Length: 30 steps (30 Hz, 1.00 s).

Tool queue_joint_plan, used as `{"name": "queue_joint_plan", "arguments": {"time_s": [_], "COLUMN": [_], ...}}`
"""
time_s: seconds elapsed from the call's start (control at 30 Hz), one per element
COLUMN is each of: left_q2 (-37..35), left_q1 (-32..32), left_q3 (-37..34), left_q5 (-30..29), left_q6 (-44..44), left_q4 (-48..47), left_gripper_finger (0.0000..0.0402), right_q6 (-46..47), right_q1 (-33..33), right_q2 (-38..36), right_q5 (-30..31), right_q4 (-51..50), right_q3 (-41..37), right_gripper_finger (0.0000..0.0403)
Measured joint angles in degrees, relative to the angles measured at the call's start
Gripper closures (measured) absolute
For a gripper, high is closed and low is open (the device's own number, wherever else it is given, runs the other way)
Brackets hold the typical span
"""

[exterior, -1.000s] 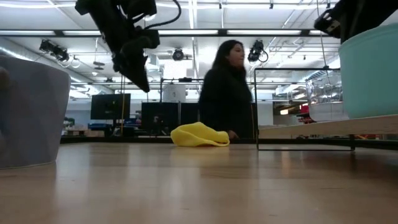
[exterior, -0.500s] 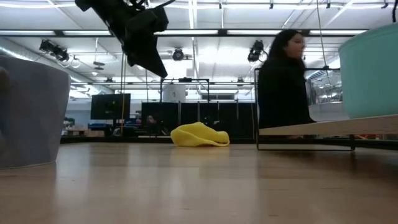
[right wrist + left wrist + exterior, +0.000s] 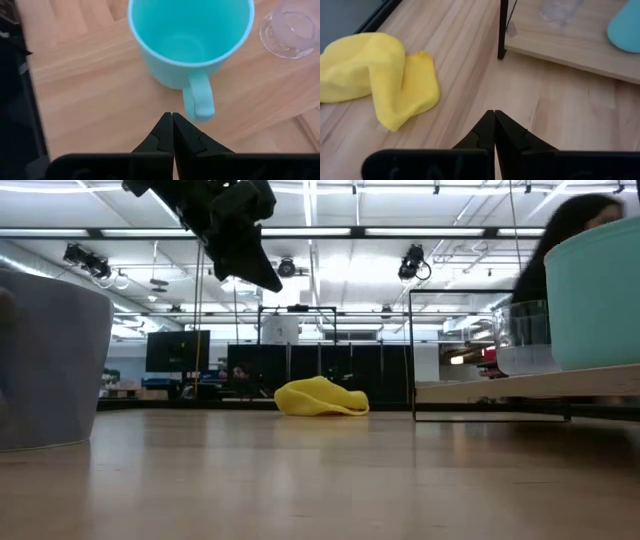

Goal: Stack small to large cups/mugs on shelf
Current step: Put the blue mug on the shelf

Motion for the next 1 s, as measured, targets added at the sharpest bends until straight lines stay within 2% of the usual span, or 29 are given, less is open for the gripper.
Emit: {"name": "queue_joint_plan", "arguments": {"time_s": [0.33, 0.7, 1.0], "left_q2": [0.0, 0.0, 0.0], "left_q1": [0.0, 0.0, 0.0], "left_q3": [0.0, 0.0, 0.0], "left_q5": [0.0, 0.0, 0.0], "left_q6": [0.5, 0.5, 0.5], "left_q4": [0.2, 0.1, 0.1], "left_gripper_finger": [0.0376, 0.0392, 0.0374], "right_q6": [-0.9, -1.5, -1.4], "right_q1": [-3.1, -4.6, -4.6], "right_q2": [0.4, 0.4, 0.4], "right_q5": [0.0, -0.1, 0.0], "right_q4": [-2.1, -4.0, -5.1], "right_q3": [0.0, 0.0, 0.0], "right_gripper_finger": [0.0402, 0.0402, 0.0402]}}
